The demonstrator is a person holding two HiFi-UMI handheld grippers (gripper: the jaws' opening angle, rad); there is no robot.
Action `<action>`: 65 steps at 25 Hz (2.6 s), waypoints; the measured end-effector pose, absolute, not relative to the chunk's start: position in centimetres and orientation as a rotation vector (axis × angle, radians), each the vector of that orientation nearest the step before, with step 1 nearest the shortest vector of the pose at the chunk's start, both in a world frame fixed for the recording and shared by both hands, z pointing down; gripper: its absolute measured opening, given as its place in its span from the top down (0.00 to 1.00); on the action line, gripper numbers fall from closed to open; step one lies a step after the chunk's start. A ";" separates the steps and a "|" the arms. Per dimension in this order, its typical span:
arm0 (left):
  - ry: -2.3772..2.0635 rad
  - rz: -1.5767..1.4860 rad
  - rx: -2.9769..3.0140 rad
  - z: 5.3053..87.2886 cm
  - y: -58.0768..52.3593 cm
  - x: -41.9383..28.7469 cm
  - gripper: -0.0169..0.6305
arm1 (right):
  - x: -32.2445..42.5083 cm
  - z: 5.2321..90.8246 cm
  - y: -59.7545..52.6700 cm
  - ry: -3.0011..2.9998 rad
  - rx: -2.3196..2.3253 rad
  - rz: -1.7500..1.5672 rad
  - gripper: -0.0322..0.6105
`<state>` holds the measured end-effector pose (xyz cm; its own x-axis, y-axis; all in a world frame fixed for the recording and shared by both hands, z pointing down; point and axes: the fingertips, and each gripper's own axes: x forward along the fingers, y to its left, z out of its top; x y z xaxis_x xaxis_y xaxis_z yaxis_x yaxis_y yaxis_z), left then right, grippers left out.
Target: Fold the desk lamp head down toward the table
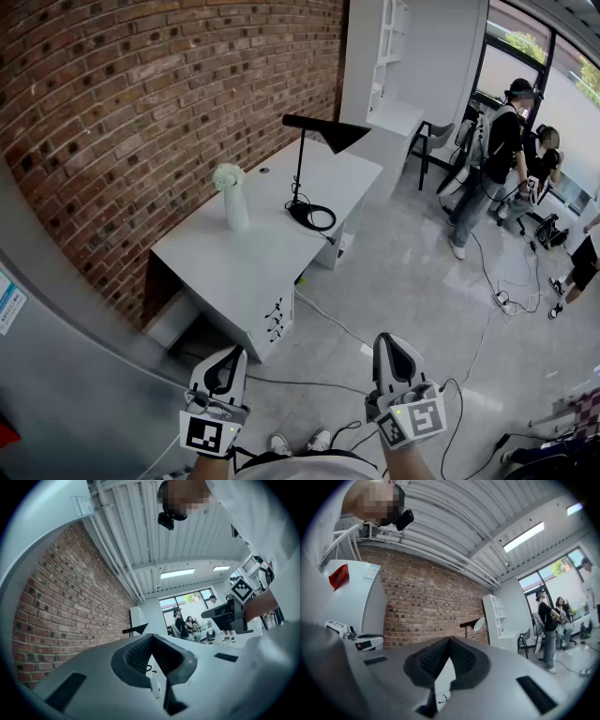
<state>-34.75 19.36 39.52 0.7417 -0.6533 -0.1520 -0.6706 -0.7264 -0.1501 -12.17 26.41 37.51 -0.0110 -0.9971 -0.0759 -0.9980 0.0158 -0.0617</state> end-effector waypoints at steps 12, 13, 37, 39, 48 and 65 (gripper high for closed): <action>1.037 0.141 -2.756 39.4 19.8 -34.1 0.96 | -12.6 37.2 26.3 2.178 -2.112 0.031 0.92; 1.037 0.142 -2.757 39.4 19.8 -34.1 0.96 | -12.6 37.1 26.4 2.176 -2.109 0.035 0.92; 0.971 0.149 -2.753 39.4 19.8 -25.6 0.96 | -4.1 37.9 28.4 2.126 -2.142 0.042 0.92; 0.974 0.157 -2.751 39.4 19.9 -24.8 0.96 | -3.3 38.0 28.6 2.124 -2.140 0.041 0.92; 0.971 0.112 -2.788 40.5 18.5 -22.3 0.96 | -1.8 38.6 27.3 2.149 -2.136 0.022 0.92; 0.927 0.186 -2.870 41.9 3.8 -17.7 0.96 | 0.5 38.8 13.0 2.216 -2.173 0.021 0.92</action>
<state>-17.70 3.80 41.90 0.8049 -0.5734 -0.1529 -0.5880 -0.8053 -0.0756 0.46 12.97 38.84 -0.0193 -0.9992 -0.0362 -0.9997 0.0199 -0.0164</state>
